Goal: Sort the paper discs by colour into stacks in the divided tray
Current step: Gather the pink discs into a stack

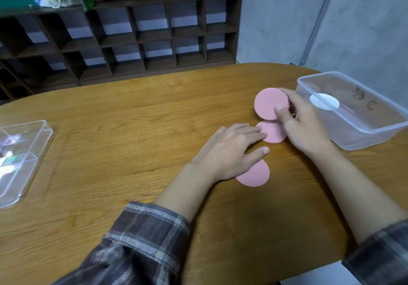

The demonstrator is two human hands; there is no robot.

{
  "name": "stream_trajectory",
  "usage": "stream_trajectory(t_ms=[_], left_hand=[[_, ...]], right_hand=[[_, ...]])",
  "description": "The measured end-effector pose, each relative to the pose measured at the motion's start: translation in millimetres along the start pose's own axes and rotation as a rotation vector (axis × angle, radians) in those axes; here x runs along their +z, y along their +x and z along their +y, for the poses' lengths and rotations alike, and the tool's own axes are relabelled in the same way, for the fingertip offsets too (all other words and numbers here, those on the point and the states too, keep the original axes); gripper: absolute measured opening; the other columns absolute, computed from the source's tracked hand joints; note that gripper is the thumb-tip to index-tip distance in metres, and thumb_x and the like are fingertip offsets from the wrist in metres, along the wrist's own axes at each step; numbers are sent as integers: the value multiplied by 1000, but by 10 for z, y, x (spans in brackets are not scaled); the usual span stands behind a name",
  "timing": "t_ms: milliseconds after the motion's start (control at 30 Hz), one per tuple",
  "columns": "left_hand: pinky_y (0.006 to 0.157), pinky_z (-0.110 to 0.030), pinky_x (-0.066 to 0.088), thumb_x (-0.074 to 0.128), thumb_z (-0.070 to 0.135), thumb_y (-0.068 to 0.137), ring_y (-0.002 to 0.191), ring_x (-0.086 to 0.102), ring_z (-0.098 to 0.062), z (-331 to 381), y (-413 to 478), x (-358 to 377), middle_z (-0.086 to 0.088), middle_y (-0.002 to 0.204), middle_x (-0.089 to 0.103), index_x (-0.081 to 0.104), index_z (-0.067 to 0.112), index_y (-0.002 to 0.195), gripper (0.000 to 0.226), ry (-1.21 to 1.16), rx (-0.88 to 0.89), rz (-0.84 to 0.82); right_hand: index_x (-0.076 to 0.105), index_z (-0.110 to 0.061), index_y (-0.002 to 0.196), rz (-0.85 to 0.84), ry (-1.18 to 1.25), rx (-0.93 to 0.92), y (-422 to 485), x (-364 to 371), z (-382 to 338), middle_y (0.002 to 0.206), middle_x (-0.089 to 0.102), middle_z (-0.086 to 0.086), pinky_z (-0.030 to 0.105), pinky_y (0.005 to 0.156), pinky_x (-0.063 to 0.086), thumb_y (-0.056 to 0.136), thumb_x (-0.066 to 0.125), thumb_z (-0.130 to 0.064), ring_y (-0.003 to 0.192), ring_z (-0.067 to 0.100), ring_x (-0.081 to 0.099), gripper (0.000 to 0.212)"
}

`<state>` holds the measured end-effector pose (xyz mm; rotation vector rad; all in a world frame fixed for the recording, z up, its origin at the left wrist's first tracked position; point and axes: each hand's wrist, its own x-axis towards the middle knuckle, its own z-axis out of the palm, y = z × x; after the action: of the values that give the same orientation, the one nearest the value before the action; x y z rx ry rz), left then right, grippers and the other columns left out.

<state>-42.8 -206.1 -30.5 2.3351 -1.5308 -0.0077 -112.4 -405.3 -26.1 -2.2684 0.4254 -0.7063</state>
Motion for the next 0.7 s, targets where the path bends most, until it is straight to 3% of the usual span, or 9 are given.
stream_trajectory(t_ms=[100, 200, 333, 400, 533, 633, 700], left_hand=[[99, -41, 47, 55, 54, 101, 128, 57, -14, -46, -25, -17, 10, 134, 66, 67, 26, 130, 43, 39, -10, 109], [82, -35, 46, 65, 60, 93, 102, 63, -14, -82, -43, -48, 11, 109, 67, 70, 23, 111, 42, 29, -80, 217], [76, -33, 38, 72, 68, 82, 96, 61, -15, -85, -60, -90, 12, 101, 64, 69, 24, 111, 53, 45, -162, 279], [76, -33, 39, 73, 68, 81, 99, 62, -16, -77, -66, -102, 11, 103, 65, 70, 25, 114, 54, 39, -191, 280], [70, -34, 42, 66, 61, 90, 90, 63, -20, -50, -69, -98, 8, 92, 66, 72, 22, 101, 41, 82, -165, 307], [61, -34, 43, 53, 50, 99, 77, 63, -23, -75, -98, -69, 5, 79, 63, 68, 18, 84, 39, 110, -127, 376], [57, -33, 39, 47, 41, 104, 75, 62, -25, -112, -120, -70, 3, 79, 62, 66, 15, 83, 38, 108, -106, 460]], right_hand=[[55, -32, 140, -19, -12, 16, -11, 5, -27, 125, 64, -7, 33, 91, 43, 104, 53, -20, 107, 17, 55, 39], [56, -33, 139, -16, -4, 48, -11, 7, -51, 121, 63, -8, 30, 86, 41, 103, 54, -20, 104, 16, 55, 37], [58, -40, 134, -38, 27, 54, -29, 40, -62, 116, 64, -5, 45, 88, 59, 101, 57, -25, 99, 19, 61, 36], [57, -41, 134, -48, 28, 37, -43, 51, -77, 115, 64, -9, 49, 89, 59, 99, 57, -27, 99, 18, 61, 37], [57, -35, 141, -36, -10, 7, -49, 68, -79, 118, 64, -13, 34, 92, 51, 101, 58, -20, 96, 15, 56, 43], [53, -41, 147, -32, 29, 6, -42, 98, -68, 121, 64, -13, 35, 93, 53, 100, 59, -19, 86, 17, 55, 51], [50, -44, 148, -44, 31, -12, -57, 101, -75, 124, 66, -11, 18, 89, 46, 101, 58, -18, 90, 23, 57, 54]])
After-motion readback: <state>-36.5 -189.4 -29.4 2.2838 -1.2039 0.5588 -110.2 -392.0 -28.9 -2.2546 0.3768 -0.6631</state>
